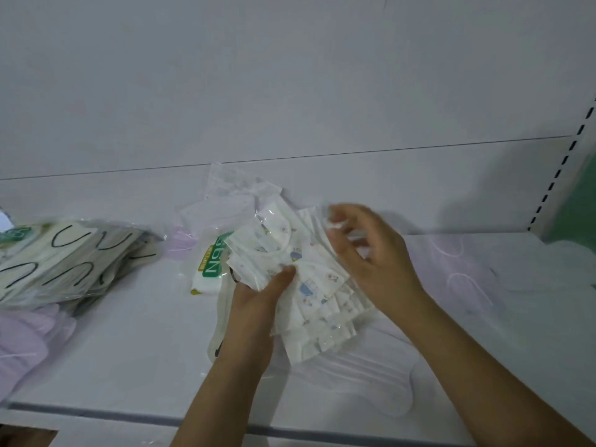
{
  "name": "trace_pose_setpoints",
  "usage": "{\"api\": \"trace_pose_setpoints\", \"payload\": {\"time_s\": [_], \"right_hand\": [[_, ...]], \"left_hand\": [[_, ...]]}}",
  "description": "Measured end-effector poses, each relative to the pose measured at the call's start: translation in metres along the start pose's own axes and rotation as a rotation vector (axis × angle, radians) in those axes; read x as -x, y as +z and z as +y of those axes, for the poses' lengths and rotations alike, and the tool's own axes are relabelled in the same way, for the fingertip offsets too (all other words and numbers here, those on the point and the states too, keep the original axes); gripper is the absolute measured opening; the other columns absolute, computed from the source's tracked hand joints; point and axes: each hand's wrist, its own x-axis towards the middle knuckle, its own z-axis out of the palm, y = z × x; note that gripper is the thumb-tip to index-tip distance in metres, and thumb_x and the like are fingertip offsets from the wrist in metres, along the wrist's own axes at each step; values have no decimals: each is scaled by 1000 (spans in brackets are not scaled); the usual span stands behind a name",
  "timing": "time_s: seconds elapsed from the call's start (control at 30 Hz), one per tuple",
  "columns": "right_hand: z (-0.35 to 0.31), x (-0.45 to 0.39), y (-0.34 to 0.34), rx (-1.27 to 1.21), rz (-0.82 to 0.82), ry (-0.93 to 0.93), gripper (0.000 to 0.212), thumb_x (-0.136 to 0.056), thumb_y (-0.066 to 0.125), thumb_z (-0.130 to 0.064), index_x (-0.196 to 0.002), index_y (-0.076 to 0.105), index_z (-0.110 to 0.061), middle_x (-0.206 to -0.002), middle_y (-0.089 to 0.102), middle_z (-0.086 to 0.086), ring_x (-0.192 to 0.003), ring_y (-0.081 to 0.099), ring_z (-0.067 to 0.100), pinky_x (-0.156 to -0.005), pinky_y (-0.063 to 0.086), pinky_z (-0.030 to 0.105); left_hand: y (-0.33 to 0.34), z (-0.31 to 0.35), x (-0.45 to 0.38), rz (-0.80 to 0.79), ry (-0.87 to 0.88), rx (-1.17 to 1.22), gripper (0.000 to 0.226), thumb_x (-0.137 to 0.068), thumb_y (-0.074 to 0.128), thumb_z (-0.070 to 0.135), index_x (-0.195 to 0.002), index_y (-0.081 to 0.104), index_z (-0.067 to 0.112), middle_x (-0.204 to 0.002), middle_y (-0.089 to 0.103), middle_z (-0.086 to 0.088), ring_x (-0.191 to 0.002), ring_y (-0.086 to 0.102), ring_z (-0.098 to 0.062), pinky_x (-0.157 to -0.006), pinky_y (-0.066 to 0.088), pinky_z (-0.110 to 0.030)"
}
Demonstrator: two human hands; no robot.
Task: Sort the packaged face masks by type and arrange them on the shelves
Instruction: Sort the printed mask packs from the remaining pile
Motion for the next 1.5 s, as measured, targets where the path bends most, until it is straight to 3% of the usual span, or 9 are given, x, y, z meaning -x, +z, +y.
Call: {"api": "trace_pose_setpoints", "payload": {"time_s": [0.1, 0.17, 0.3, 0.4, 0.7, 0.93, 1.17, 1.37, 1.5], "right_hand": [[7, -4, 2, -63, -227, 194, 104, -71, 67, -71, -153, 9, -42, -155, 30, -15, -138, 35, 1, -110, 35, 24], [10, -2, 12, -192, -348, 272, 112, -65, 73, -70, -152, 7, -45, -151, 39, -19, -137, 40, 1, -111, 39, 33], [-2, 1, 12, -354, -117, 333, 61, -70, 83, -35, -125, 56, -32, -112, 72, -13, -104, 69, 10, -82, 58, 32], [-17, 0, 14, -626, -75, 375, 46, -70, 75, -21, -115, 65, -19, -109, 74, 5, -99, 72, 25, -76, 60, 42], [-71, -26, 111, -618, -513, 255, 57, -72, 78, -29, -123, 61, -14, -112, 73, 7, -103, 71, 27, -81, 60, 38], [-76, -26, 215, -346, -713, 324, 69, -63, 84, -32, -124, 53, -32, -107, 73, -14, -101, 69, 5, -86, 55, 28], [-80, -51, 287, -433, -374, 628, 21, -86, 72, -17, -107, 70, -17, -98, 76, 5, -91, 73, 27, -86, 57, 47], [-58, -70, 323, -207, -261, 814, 100, -51, 82, -50, -136, 39, -22, -122, 63, 3, -107, 63, 29, -96, 51, 53], [-54, -72, 345, -127, -266, 809, 61, -82, 72, -31, -134, 41, -20, -118, 64, 0, -104, 64, 23, -97, 51, 45]], "left_hand": [[2, 5, 2, -110, 94, -90, 39, -80, 72, 20, -115, 62, 32, -103, 77, 12, -95, 75, -10, -72, 60, -24], [3, 4, 3, -189, 130, -208, 45, -72, 77, 30, -113, 60, 39, -103, 75, 20, -99, 72, -5, -78, 58, -22], [-4, 4, 4, -288, 118, -312, 56, -83, 79, 16, -127, 52, 35, -121, 71, 16, -112, 67, -4, -91, 57, -26], [-15, 12, 7, -286, 110, -311, 56, -86, 79, 20, -135, 53, 28, -128, 69, 8, -118, 66, -12, -100, 54, -40], [-125, 57, 12, -94, 246, -521, 43, -92, 73, 25, -133, 59, 23, -126, 69, 8, -117, 65, -10, -102, 53, -44], [-229, 63, 13, -34, 133, -651, 39, -89, 76, 21, -122, 63, 37, -117, 69, 27, -111, 63, 8, -91, 46, -10], [-285, 88, -17, 89, 159, -612, 75, -87, 74, 42, -149, 31, 37, -123, 62, 16, -106, 65, 1, -95, 55, -25], [-385, 115, -31, 100, 566, -1134, 31, -96, 55, 41, -123, 64, 28, -118, 59, 14, -112, 55, -1, -94, 45, -21], [-453, 98, -36, -114, 459, -1411, 44, -93, 50, 58, -132, 58, 38, -131, 56, 13, -125, 51, -12, -95, 44, -34]]}}
